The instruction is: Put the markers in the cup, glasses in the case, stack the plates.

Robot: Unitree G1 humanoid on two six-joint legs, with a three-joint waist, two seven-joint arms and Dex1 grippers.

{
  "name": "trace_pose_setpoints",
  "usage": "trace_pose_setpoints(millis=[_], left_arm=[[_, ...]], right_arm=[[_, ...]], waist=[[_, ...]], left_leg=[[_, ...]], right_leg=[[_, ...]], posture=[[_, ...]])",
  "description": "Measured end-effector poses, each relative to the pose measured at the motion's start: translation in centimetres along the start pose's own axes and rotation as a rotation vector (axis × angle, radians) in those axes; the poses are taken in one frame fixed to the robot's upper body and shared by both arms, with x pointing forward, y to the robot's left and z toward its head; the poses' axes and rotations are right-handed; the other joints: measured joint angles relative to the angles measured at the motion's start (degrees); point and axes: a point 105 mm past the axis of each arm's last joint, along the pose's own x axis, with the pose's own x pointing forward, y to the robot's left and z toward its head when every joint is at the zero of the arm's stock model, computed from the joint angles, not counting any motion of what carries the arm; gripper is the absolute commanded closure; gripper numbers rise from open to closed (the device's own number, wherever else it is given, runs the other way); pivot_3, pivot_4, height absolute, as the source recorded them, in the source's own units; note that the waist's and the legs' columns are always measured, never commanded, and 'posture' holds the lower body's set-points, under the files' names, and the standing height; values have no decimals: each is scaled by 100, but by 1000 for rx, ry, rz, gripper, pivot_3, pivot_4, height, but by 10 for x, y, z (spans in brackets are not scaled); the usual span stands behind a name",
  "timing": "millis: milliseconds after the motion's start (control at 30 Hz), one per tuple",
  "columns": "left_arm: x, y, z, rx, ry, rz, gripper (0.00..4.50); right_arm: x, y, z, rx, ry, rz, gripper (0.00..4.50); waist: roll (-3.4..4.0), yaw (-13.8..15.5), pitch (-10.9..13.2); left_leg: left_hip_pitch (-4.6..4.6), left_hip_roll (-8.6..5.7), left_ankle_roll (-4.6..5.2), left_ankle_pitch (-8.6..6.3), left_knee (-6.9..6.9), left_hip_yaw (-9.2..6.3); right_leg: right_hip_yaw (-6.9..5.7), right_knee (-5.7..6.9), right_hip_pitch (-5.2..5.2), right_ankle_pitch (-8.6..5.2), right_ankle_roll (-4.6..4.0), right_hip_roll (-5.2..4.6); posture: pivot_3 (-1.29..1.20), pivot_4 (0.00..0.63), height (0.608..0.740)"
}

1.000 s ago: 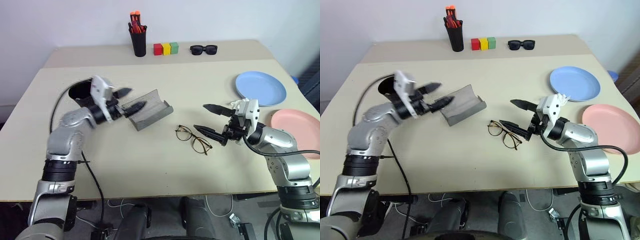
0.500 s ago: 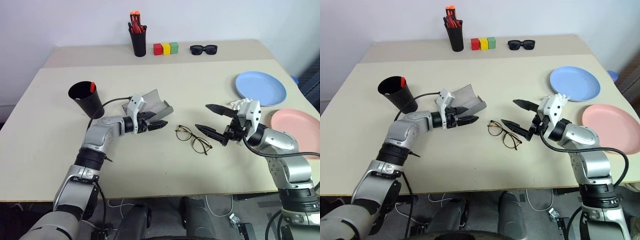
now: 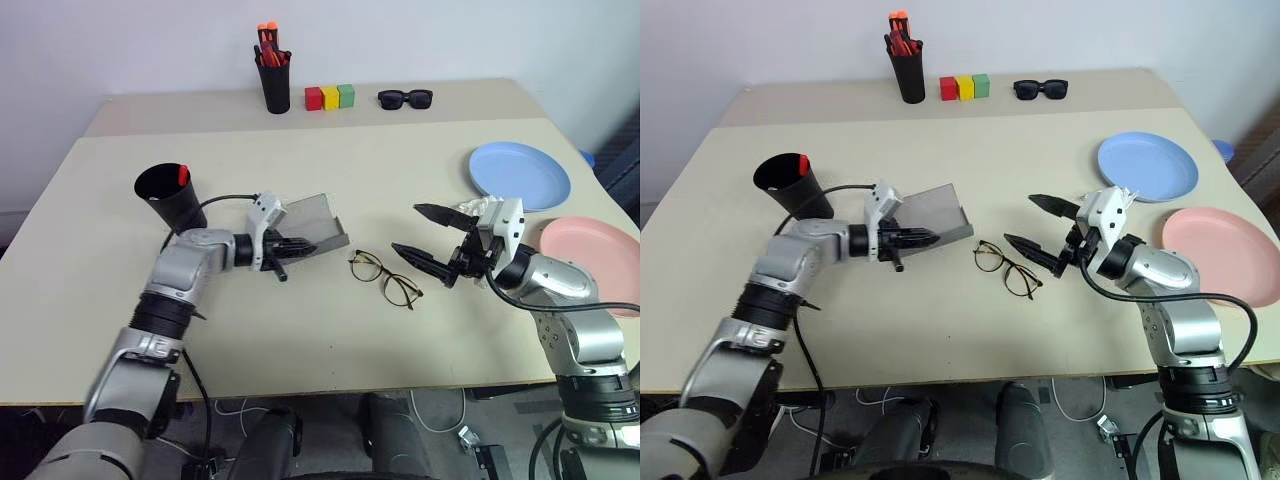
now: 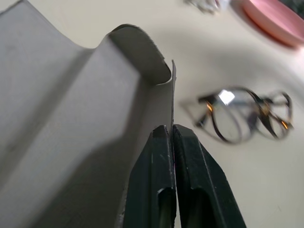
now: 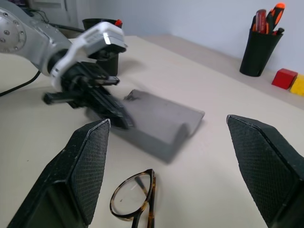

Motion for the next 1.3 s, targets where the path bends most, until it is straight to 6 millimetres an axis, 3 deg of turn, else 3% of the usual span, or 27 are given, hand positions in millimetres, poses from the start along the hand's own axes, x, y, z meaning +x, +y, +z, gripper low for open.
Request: trace_pose_setpoints(millis=[267, 400, 500, 600, 800, 900, 1067, 1300], left_arm=[[-45, 1, -5, 212, 106, -236, 4427], [-46, -4, -11, 265, 103, -324, 4427], [-35, 12, -4, 288, 78, -223, 4427], [-24, 27, 16, 266, -37, -93, 3545], [-24, 30, 37, 155, -164, -46, 535], [-24, 27, 31, 100, -141, -64, 535], [-14, 12, 4, -14, -48, -155, 535], [7, 18, -9, 46, -3, -73, 535]], right_arm=[[3, 0, 1, -6, -10, 7, 471], [4, 1, 1, -3, -12, 10, 471], [4, 1, 1, -4, -11, 10, 471], [3, 1, 0, -3, -10, 8, 471], [1, 3, -5, 10, 2, 3, 471], [2, 2, -3, 5, -1, 6, 471], [5, 3, -2, -11, -3, 15, 471], [5, 3, -2, -16, 2, 14, 471]], waist=[[0, 28, 0], [-1, 23, 1], [-2, 42, 1], [-3, 29, 2], [-3, -21, 1], [-2, -12, 1], [-2, 4, 1], [-2, 31, 1]], left_leg=[[-5, 0, 1, 0, 1, 0], [-5, 0, 1, -1, 2, -1], [-6, -1, 1, 0, 6, -5], [-7, -1, 5, -2, 11, -5], [-6, 0, 9, -5, 11, -2], [-5, -1, 9, -5, 12, -1], [-6, -1, 9, -5, 13, -2], [-6, -1, 9, -5, 26, -4]], right_leg=[[0, -4, 0, 0, 0, -1], [0, -3, 0, 0, 0, -1], [-1, 0, 1, 0, 0, 0], [-1, -1, 3, 0, 1, 0], [-1, 4, -2, 1, 1, 1], [0, 5, -1, 1, 1, 1], [0, 5, -1, 1, 1, 2], [0, 5, 6, 1, 1, 2]], posture=[[0, 150, 740], [0, 150, 740], [0, 150, 740], [0, 150, 740], [0, 150, 740], [0, 150, 740], [0, 150, 740], [0, 150, 740]])
